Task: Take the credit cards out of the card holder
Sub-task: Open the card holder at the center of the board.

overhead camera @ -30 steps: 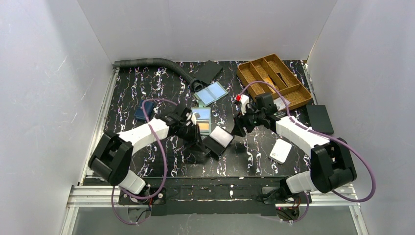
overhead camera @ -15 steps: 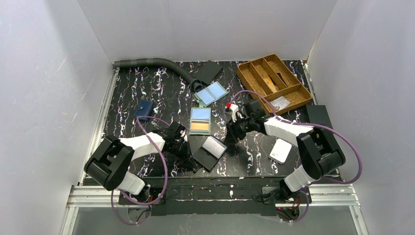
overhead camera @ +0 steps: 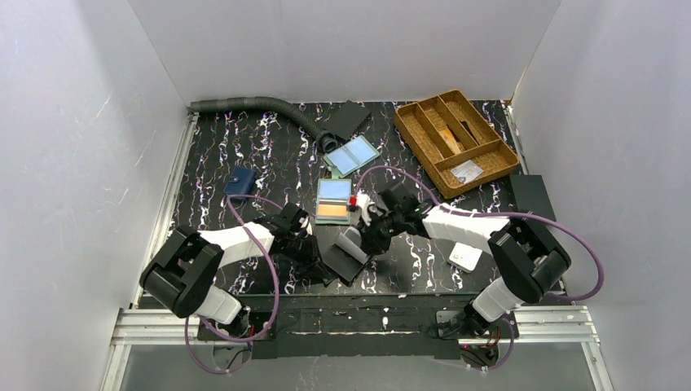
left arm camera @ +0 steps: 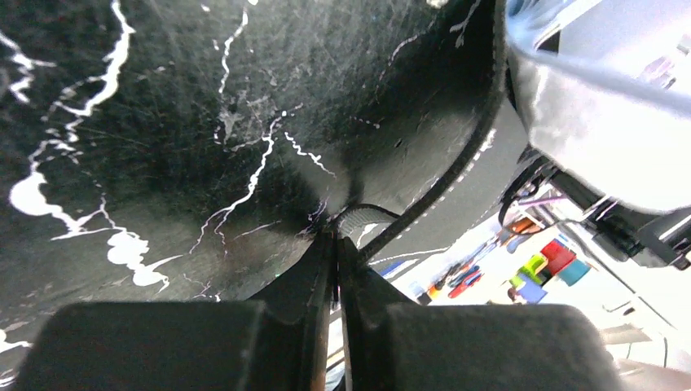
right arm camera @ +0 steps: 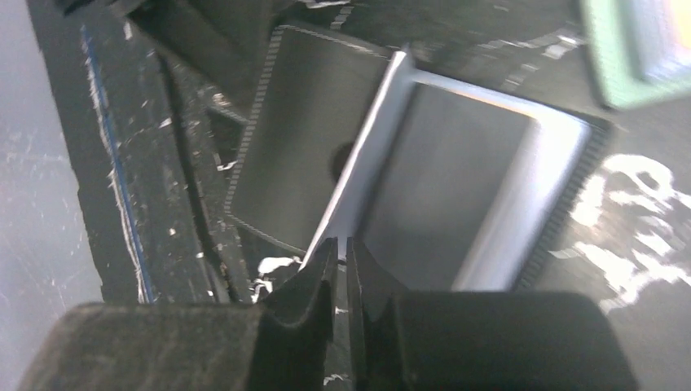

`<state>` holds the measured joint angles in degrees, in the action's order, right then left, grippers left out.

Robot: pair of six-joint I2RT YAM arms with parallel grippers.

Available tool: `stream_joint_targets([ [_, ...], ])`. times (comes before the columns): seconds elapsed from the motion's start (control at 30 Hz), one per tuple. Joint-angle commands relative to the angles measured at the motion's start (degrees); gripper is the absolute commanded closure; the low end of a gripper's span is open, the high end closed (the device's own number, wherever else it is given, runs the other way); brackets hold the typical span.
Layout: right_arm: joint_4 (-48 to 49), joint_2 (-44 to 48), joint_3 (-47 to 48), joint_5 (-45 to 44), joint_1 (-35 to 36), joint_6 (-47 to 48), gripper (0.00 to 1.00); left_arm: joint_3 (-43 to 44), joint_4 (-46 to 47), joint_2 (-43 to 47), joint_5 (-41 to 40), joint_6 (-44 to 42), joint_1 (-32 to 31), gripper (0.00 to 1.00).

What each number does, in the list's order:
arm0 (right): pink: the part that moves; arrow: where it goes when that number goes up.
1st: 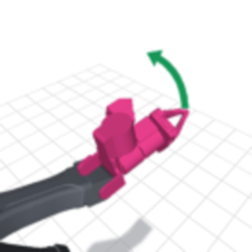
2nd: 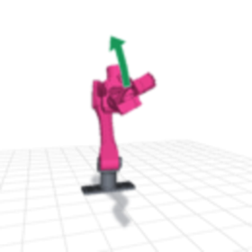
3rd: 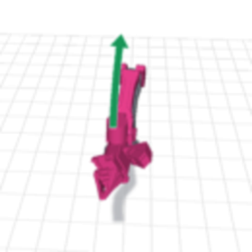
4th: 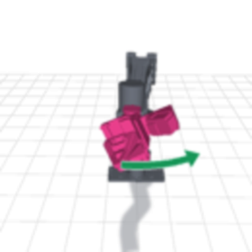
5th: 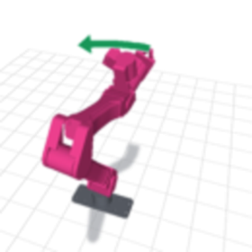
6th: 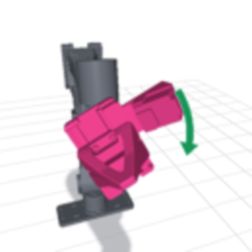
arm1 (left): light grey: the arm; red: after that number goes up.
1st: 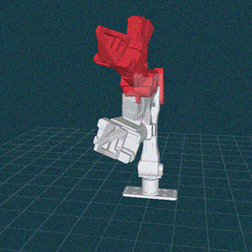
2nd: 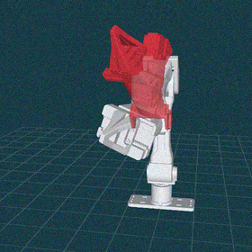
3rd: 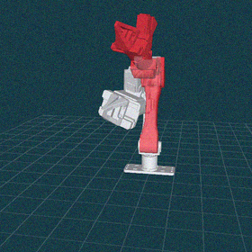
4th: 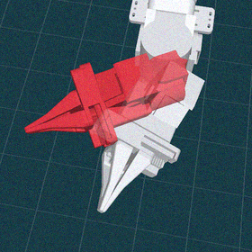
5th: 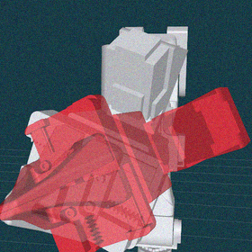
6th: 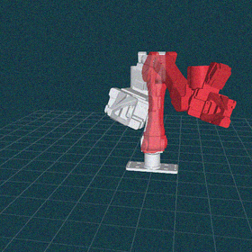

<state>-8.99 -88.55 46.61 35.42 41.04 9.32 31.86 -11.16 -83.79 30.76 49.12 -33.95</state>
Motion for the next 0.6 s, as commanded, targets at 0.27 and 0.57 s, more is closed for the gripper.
stream_joint_targets([
  [0.27, -1.49, -3.41, 2.97, -7.63, 13.04, 6.94, 0.82, -7.49, -3.19, 21.67, -8.24, 8.62, 0.68, 0.4],
  [0.57, -2.17, -4.16, 3.79, -9.23, 13.22, 6.78, 0.79, -12.67, 9.34, 29.48, -6.38, 12.49, 1.17, 0.41],
])
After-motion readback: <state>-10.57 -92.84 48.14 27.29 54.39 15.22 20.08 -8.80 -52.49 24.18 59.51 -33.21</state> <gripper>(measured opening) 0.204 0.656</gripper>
